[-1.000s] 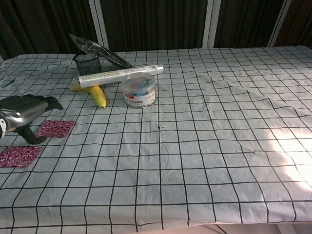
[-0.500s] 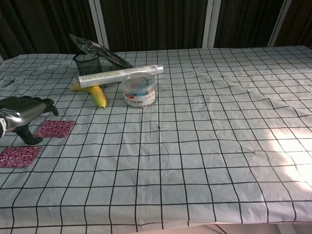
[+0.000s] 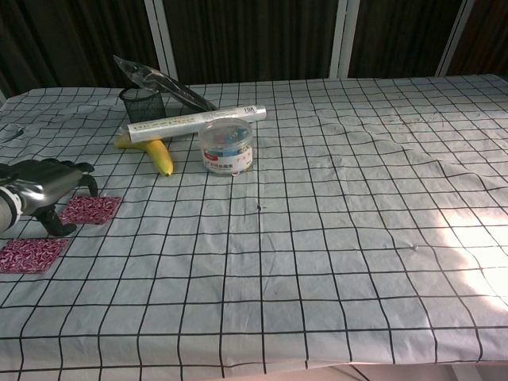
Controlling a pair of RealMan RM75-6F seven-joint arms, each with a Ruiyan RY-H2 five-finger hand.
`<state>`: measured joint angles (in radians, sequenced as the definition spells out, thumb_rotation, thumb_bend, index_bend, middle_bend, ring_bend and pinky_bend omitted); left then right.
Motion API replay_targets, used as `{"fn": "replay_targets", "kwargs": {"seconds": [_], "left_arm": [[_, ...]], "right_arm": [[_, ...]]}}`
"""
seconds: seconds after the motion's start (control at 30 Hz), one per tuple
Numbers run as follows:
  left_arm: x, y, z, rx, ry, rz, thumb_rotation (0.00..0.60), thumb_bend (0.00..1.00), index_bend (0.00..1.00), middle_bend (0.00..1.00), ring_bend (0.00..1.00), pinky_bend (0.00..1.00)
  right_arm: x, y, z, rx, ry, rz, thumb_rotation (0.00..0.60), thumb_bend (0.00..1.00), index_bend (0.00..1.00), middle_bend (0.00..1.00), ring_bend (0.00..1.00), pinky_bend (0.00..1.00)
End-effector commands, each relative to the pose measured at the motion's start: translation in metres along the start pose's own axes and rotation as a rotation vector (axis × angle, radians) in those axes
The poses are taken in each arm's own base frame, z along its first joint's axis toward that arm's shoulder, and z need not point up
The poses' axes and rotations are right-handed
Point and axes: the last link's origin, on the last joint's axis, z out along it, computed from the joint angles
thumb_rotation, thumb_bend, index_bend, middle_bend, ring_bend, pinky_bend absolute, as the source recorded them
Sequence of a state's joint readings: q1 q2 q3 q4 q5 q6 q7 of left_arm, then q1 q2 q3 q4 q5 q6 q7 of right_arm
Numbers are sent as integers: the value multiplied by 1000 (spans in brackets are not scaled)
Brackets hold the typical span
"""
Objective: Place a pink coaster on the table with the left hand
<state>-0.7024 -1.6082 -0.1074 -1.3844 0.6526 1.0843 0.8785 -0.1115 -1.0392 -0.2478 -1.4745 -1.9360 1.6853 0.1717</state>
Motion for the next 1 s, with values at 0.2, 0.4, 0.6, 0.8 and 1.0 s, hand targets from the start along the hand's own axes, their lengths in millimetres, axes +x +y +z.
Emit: {"fn": "replay_targets", "kwargs": {"seconds": [0.2,0.4,0.6,0.8,1.0], "left_arm": [[0,-1,2,-1,10,-15,600,337,354,0,0,0],[0,-2,2,-2,20,-21,600,335,416,0,0,0],[6,-2,-2,-10,49,-37,600,335,435,0,0,0],[16,1,-17,-28,81,-34,600,335,447,3,0,0],[27,18,-43,-106,95,-65,600,335,463,11,0,0]], "right_arm": [[0,0,0,1,2,1,600,199,0,0,0,0],[-1,-1,0,2,-2,-1,600,199,0,0,0,0],[-1,-1,0,1,-1,-2,600,198,0,0,0,0],[-2,-2,0,6,-4,-4,600,199,0,0,0,0],[0,-2,0,13,-1,-2,600,199,0,0,0,0]]}}
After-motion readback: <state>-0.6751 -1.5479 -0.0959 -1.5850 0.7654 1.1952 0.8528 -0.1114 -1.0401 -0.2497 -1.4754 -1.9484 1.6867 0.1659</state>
